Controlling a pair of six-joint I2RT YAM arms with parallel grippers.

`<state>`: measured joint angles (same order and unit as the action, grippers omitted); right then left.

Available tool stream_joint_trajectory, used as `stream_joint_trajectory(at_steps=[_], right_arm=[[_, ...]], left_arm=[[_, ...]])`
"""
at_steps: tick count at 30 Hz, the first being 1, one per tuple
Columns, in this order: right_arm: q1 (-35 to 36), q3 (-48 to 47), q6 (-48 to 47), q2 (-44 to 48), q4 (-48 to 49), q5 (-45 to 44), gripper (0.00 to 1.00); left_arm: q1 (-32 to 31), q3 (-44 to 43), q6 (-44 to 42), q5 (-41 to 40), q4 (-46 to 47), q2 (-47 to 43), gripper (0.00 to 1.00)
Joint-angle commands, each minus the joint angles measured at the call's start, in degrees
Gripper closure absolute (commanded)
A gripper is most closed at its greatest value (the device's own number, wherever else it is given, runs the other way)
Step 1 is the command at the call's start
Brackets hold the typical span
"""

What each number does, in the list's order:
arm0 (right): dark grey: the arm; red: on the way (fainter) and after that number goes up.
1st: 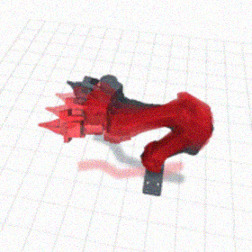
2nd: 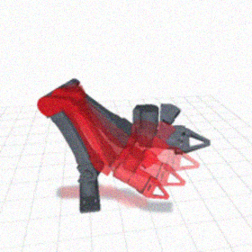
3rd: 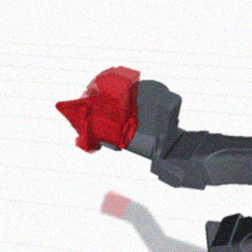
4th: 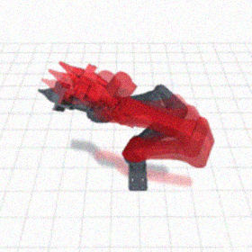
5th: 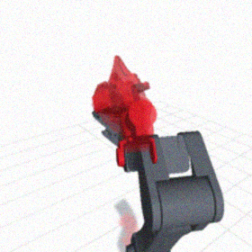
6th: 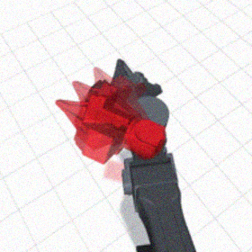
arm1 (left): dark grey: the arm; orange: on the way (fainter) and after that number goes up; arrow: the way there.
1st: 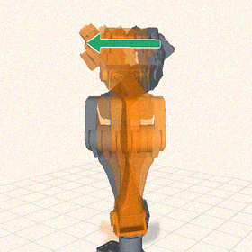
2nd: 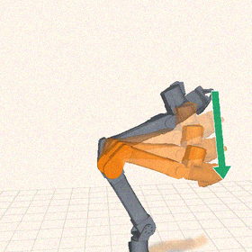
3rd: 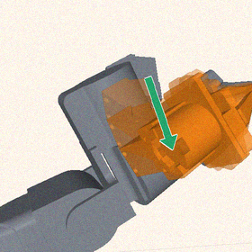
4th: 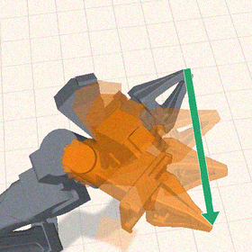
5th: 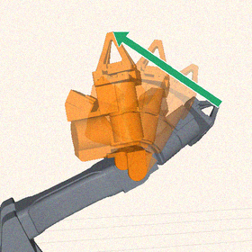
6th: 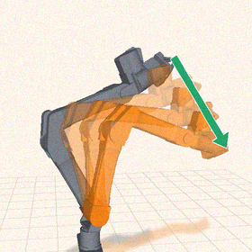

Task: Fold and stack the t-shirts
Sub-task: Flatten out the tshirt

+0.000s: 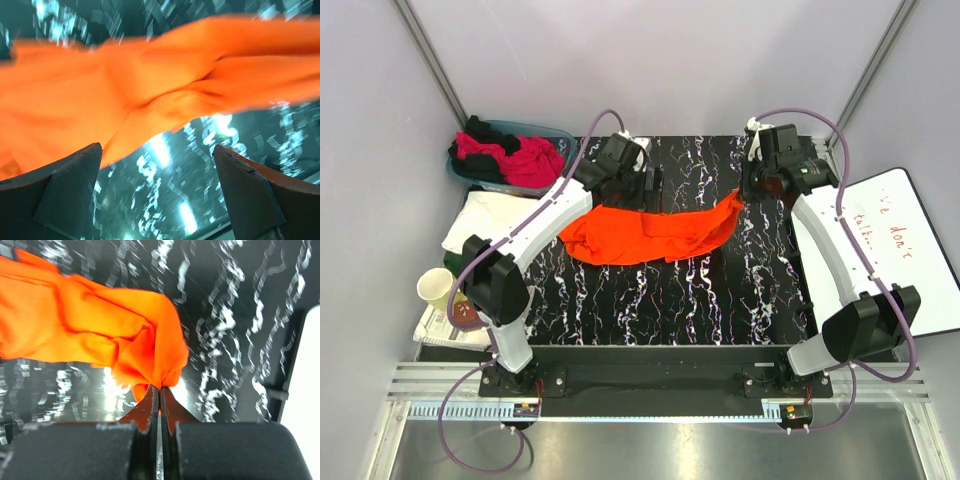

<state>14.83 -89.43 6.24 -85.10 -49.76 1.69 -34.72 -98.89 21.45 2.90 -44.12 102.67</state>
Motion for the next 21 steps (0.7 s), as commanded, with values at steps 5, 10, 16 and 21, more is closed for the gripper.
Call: stream_joint_trajectory(at_steps=[5, 10, 16, 21], right_arm=[[-0.33, 5.58, -1.49, 0.2, -1.31, -7.41, 1.0], [-0.41, 6.11, -0.97, -1.21, -1.31, -8.11, 1.0], [-0.33, 5.49, -1.14, -2.35, -1.22, -6.79, 1.0], [-0.33, 5.84, -0.79, -2.97, -0.96, -4.51, 1.0]], left_arm=[[3.51, 2.57, -0.54, -2.81, -1.32, -2.31, 0.01], [6.49, 0.2, 1.13, -9.57, -5.53, 2.79, 0.02], [14.58, 6.68, 1.41, -4.22, -5.19, 5.34, 0.06], [16.26, 7.75, 0.08, -6.67, -3.78, 6.48, 0.09]])
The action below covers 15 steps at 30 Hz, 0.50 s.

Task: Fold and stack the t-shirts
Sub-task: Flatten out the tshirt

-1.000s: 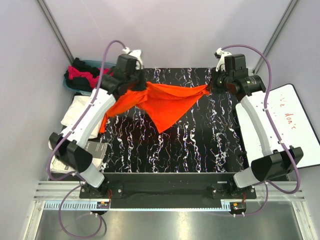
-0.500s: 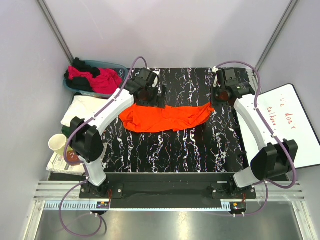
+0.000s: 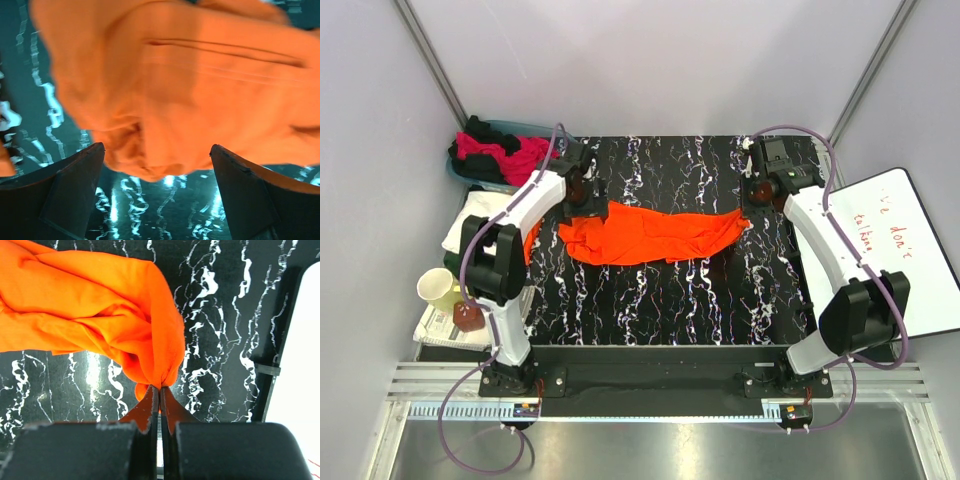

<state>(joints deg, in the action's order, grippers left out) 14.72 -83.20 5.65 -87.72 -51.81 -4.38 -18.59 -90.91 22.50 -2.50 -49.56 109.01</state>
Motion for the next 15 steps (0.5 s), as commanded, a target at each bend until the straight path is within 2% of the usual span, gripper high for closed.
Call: stream_joint_trajectory(at_steps=[1, 8, 15], right_arm=[[-0.22, -0.3, -0.2, -0.6, 1.1, 1.83, 1.0], [-0.13, -0.47, -0.11, -0.78, 1.19, 2.8, 1.0], [-0.22, -0.12, -0.03, -0.7, 1.19, 3.15, 1.0]], left_arm=[[0.48, -0.58, -0.88, -1.54, 1.66, 0.41, 0.1], [0.84, -5.41, -1.32, 2.15, 2.54, 5.68, 0.15], [0.92, -11.2, -1.49, 1.98, 2.45, 10.87, 0.19]])
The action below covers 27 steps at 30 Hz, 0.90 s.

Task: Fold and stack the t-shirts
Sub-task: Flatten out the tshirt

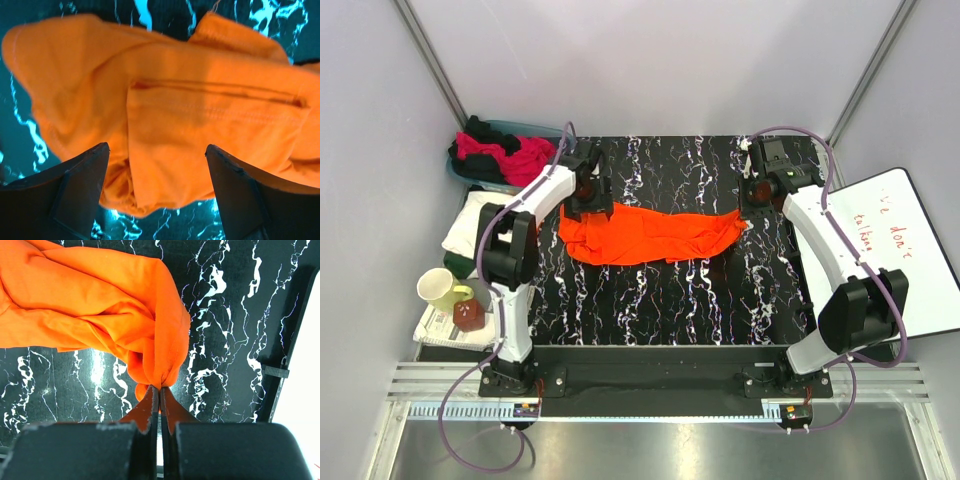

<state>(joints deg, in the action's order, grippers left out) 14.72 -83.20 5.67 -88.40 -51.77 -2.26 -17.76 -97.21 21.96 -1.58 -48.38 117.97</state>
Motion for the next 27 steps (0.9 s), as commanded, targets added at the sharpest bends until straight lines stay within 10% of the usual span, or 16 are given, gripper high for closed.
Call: stream_joint_trajectory(at_steps=[1, 6, 16, 21, 27], right_arm=[[-0.22, -0.03, -0.13, -0.02, 1.14, 1.12, 1.0], [-0.22, 0.23, -0.05, -0.28, 1.14, 1.29, 1.0], [-0.13, -0.21, -0.4, -1.07, 1.14, 0.77, 1.0], [-0.22, -0.47, -0.22, -1.6, 1.06, 1.47, 1.0], [-0.22, -0.56, -0.13, -2.04, 1.23, 1.56, 1.0]], left_arm=[[0.18, -5.53, -1.04, 1.06, 1.27, 2.52, 0.21], [0.53, -9.31, -1.21, 1.23, 1.27, 6.04, 0.23], [0.79, -9.32, -1.83, 1.76, 1.01, 7.1, 0.66], [1.5, -7.47, -2.01, 0.02, 1.01, 4.12, 0.26], [2.38, -5.45, -2.27, 0.7, 1.36, 4.1, 0.25]])
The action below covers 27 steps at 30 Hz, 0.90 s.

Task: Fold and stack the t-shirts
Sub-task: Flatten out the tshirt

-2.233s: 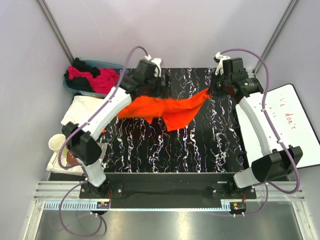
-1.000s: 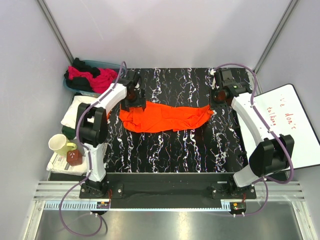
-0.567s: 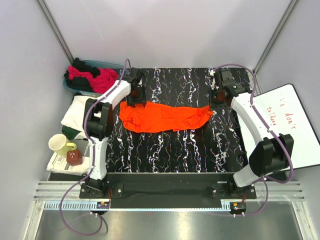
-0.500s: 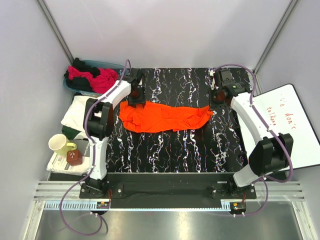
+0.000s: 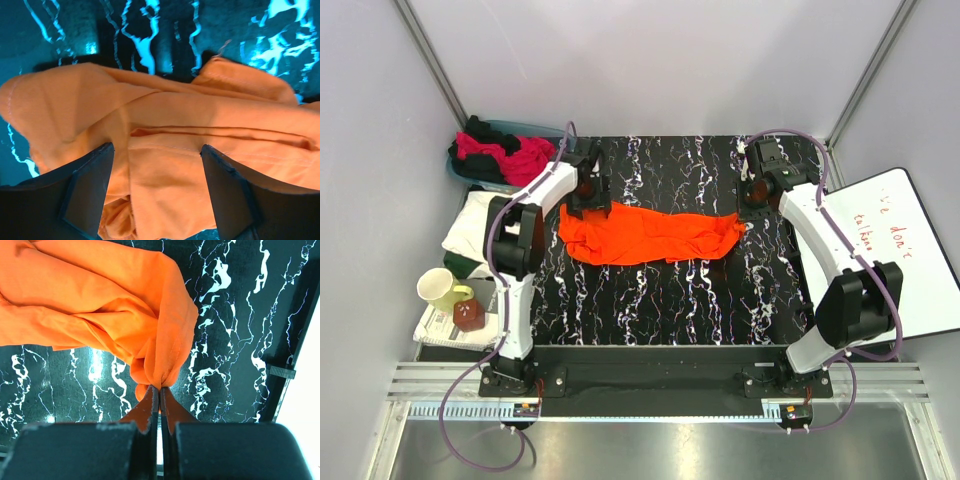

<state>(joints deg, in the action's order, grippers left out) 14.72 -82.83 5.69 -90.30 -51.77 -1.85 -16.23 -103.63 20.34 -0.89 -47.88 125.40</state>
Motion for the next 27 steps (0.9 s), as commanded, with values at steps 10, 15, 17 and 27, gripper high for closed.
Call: stream_joint_trajectory(at_steps=[10, 15, 17, 27], right_arm=[[-0.22, -0.58, 0.11, -0.05, 1.06, 1.41, 1.0], [-0.22, -0.23, 0.37, -0.14, 1.06, 1.76, 1.0], [-0.22, -0.32, 0.28, -0.14, 1.14, 1.58, 1.0], [-0.22, -6.89, 0.72, 1.44, 1.14, 1.5, 1.0]], left_arm=[[1.02, 1.42, 0.14, 3.61, 2.61, -1.48, 0.77], [1.02, 1.59, -0.38, 2.82, 2.88, -2.97, 1.0], [1.02, 1.68, -0.91, 2.73, 2.88, -3.67, 1.0], [2.6, 0.8, -0.48, -1.48, 2.7, -18.41, 1.0]])
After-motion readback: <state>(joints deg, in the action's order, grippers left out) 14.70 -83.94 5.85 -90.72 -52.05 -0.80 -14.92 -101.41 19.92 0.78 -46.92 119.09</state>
